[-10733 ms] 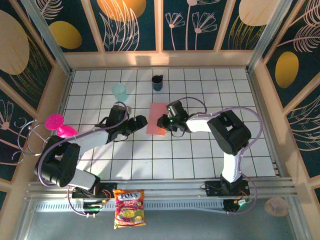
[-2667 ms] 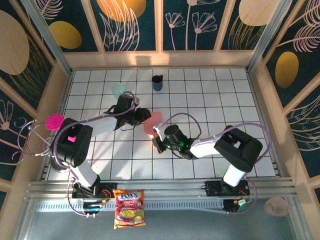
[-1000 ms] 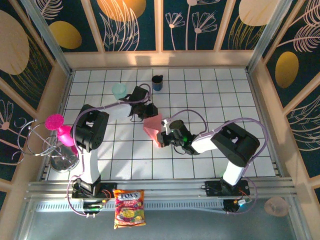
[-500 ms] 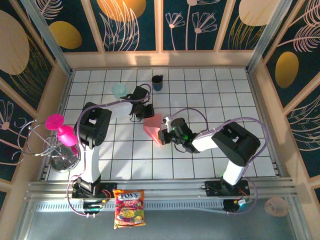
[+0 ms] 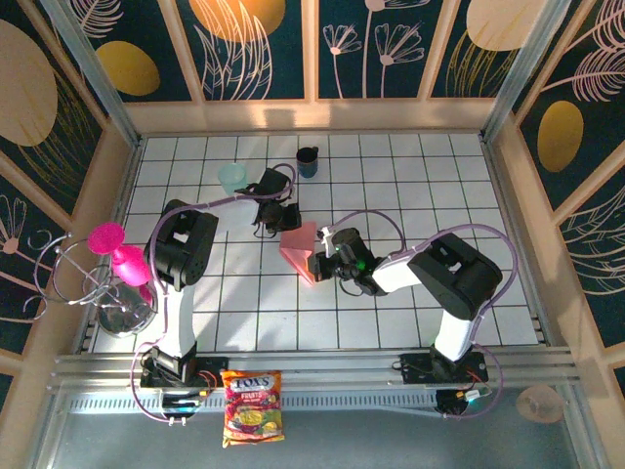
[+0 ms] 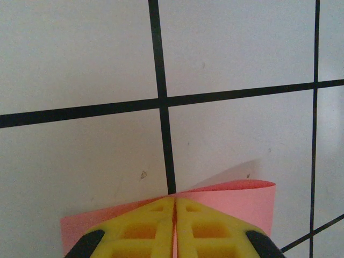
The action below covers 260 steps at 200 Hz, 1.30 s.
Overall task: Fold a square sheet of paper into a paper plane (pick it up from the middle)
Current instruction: Third fold the triangle at the center of the table.
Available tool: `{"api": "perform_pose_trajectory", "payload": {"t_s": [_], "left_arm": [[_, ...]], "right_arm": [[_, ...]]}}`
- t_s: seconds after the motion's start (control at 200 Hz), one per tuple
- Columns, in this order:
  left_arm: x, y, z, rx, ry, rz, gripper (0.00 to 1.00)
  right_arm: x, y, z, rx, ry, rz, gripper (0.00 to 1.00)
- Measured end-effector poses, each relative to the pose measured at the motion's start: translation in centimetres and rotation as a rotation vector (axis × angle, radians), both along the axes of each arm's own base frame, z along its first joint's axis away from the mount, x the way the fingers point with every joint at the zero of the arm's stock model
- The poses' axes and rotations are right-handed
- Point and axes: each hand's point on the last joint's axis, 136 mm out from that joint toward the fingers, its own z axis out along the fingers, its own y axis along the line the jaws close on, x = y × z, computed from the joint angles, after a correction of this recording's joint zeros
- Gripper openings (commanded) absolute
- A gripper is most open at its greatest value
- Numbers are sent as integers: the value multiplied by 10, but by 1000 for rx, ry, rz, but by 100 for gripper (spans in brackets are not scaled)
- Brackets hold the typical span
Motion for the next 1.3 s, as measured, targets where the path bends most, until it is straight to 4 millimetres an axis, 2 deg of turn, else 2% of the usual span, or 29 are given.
{"api": "perform_pose_trajectory", "payload": {"t_s": [0.751,0.976,1.106,1.301], "left_arm": [[0,-1,0,-6,2,-3,13],[-1,-1,5,-11,-2,5,18],[-6,5,20,-20,-18,36,24],[-16,20,65,-54,-106,112,25]], "right_arm": [[-1,8,-8,-11,63,33,0],[1,8,-8,-17,81,26,0],[0,8,-9,-18,84,25,1],[1,9,-8,-19,102,26,1]]}}
